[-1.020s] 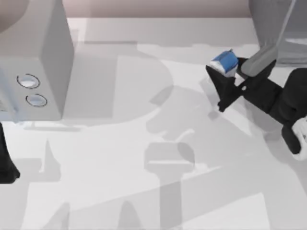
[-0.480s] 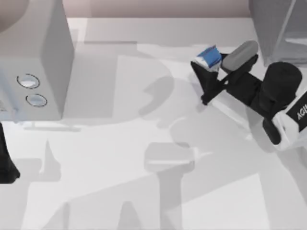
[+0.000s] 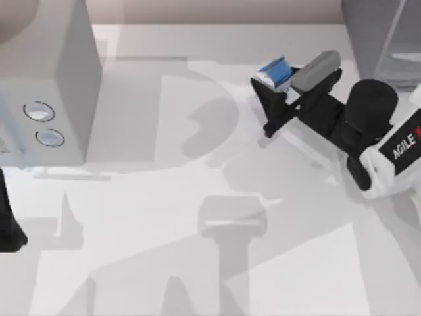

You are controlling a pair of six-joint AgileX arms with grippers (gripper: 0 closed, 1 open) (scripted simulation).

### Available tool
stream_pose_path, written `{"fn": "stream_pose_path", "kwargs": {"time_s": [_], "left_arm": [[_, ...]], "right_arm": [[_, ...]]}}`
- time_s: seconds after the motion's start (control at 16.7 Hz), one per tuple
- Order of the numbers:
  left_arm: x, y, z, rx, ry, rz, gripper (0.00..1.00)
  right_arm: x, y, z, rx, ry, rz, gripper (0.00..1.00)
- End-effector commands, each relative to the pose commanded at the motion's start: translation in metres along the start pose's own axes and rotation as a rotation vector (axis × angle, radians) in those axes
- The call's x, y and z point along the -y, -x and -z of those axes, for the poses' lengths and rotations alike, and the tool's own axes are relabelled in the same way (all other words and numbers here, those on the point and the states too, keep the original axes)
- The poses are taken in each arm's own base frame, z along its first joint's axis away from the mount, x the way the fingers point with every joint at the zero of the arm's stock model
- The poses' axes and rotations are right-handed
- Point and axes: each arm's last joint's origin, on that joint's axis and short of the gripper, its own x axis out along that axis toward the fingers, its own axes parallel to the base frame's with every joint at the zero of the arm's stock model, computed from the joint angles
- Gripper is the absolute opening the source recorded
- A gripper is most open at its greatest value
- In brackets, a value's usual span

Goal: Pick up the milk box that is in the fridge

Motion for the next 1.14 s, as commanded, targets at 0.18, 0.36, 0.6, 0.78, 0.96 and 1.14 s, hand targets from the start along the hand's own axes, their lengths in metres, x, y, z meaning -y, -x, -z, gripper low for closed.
{"fn": "stream_pose_path", "kwargs": {"time_s": [0.18,0.36,0.6,0.78,0.96,1.14], "left_arm": [[0.0000,0.0000,0.0000,0.000,0.000,0.000,1.00],[0.0000,0.0000,0.0000,0.000,0.000,0.000,1.00],[0.0000,0.0000,0.0000,0.000,0.000,0.000,1.00],[0.0000,0.0000,0.0000,0.000,0.000,0.000,1.00],[0.0000,0.0000,0.0000,0.000,0.000,0.000,1.00],[0.0000,0.0000,0.0000,0.000,0.000,0.000,1.00]], "right_arm": [[0.0000,0.0000,0.0000,0.000,0.000,0.000,0.23],[0.0000,0.0000,0.0000,0.000,0.000,0.000,0.45],[0.0000,0.0000,0.0000,0.000,0.000,0.000,0.75],[0.0000,0.0000,0.0000,0.000,0.000,0.000,0.98],[0.0000,0.0000,0.0000,0.000,0.000,0.000,1.00],[0.0000,0.0000,0.0000,0.000,0.000,0.000,1.00]]}}
